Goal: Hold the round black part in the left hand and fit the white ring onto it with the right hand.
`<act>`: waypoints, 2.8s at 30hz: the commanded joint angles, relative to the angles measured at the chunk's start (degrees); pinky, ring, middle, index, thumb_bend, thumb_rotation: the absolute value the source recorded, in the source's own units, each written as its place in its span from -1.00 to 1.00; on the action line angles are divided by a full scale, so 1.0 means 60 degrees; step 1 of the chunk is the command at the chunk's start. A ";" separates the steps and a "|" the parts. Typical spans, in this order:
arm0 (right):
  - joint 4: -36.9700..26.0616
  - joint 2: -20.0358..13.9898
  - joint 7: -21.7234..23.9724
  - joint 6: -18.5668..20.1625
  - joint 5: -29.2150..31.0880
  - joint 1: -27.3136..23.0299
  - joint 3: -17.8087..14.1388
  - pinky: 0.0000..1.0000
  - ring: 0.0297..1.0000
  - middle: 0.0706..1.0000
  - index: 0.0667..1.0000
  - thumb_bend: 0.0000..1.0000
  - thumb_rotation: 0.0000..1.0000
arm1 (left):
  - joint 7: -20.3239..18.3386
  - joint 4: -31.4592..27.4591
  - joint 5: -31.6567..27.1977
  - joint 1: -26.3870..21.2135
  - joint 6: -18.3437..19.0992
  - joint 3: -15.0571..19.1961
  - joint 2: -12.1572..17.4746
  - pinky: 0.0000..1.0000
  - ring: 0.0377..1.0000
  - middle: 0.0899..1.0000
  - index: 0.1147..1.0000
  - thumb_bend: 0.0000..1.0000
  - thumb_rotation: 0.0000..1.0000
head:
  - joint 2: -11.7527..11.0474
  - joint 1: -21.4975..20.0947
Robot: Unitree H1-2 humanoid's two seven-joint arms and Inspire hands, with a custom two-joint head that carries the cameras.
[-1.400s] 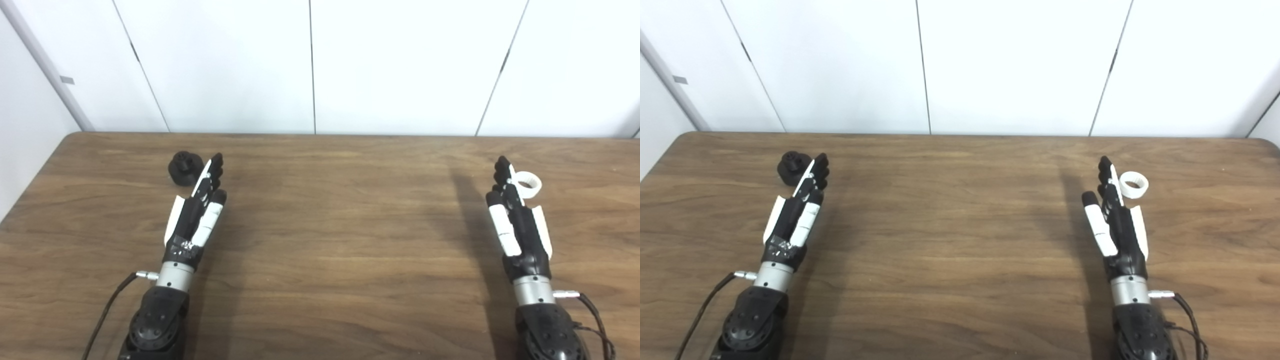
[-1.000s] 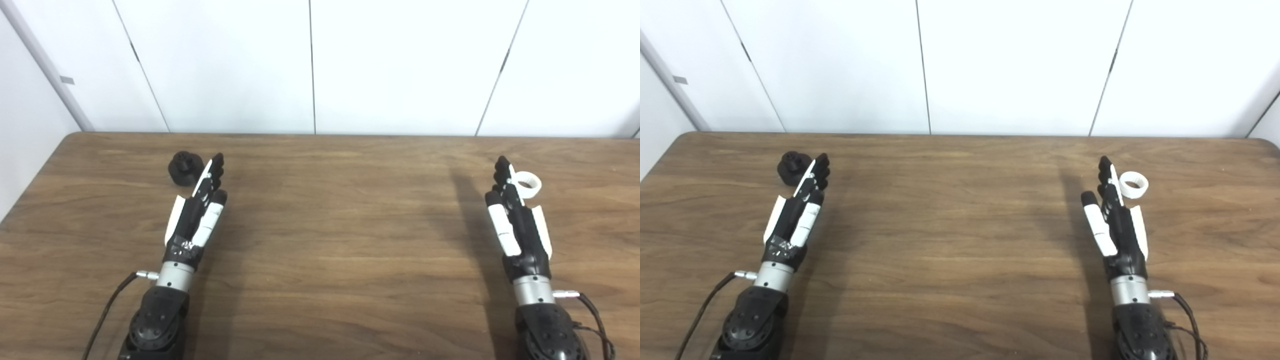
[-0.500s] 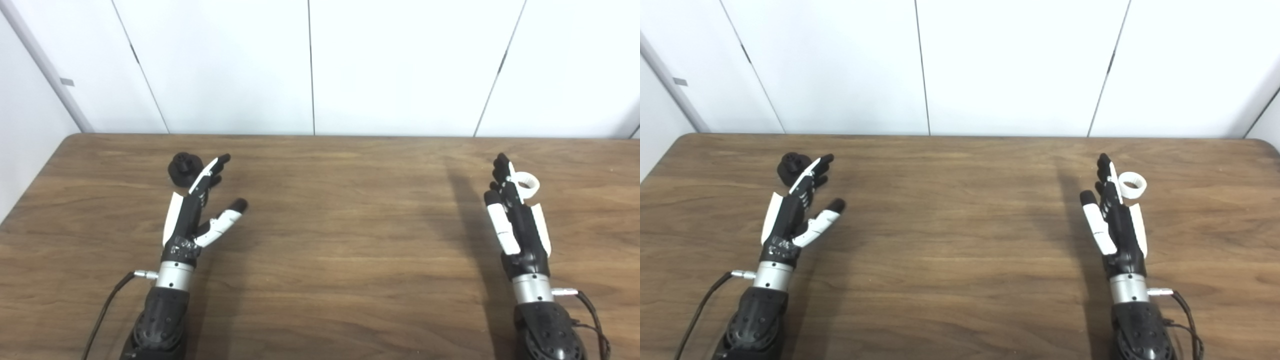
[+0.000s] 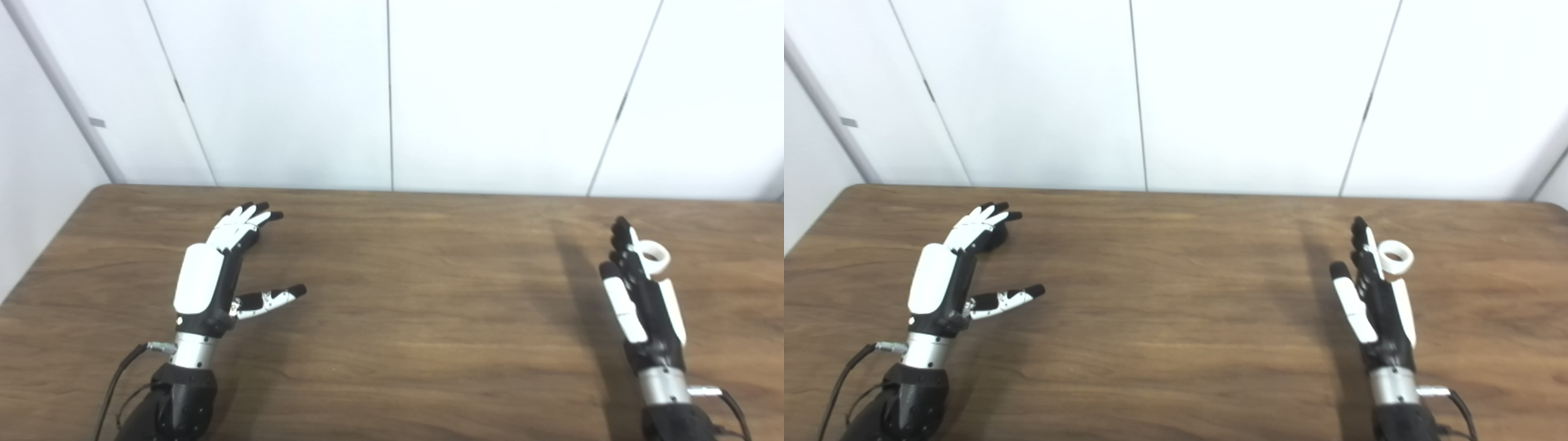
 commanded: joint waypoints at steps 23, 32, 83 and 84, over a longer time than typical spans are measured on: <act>0.1171 -0.0020 -0.0001 -0.0760 -0.0077 0.0480 0.0176 1.00 1.00 1.00 1.00 -0.29 0.64 | 0.0272 0.4319 -0.1162 -0.2298 0.0488 0.1088 0.0905 1.00 1.00 1.00 1.00 0.92 -0.32 | -0.0377 0.0562; 0.1088 -0.0070 -0.0022 -0.0818 -0.0160 0.0525 0.0191 0.96 1.00 0.99 0.99 -0.32 0.63 | -0.1154 0.4878 -0.1798 -0.2656 0.0949 0.0735 0.1231 1.00 1.00 1.00 1.00 0.97 -0.26 | -0.0271 0.0638; -0.0138 -0.0295 0.0086 -0.0203 -0.0009 0.1138 0.0019 0.95 1.00 0.97 0.98 -0.27 0.68 | -0.5056 0.6048 -0.2271 -0.4507 0.1901 -0.1013 0.1740 1.00 1.00 0.92 0.61 1.00 -0.24 | 0.0219 0.0968; -0.0189 -0.0291 0.0097 -0.0159 0.0013 0.1160 0.0019 0.95 1.00 0.98 0.98 -0.28 0.68 | -0.5033 0.6070 -0.2269 -0.4527 0.1894 -0.1041 0.1731 1.00 0.99 0.91 0.60 1.00 -0.23 | 0.0219 0.0968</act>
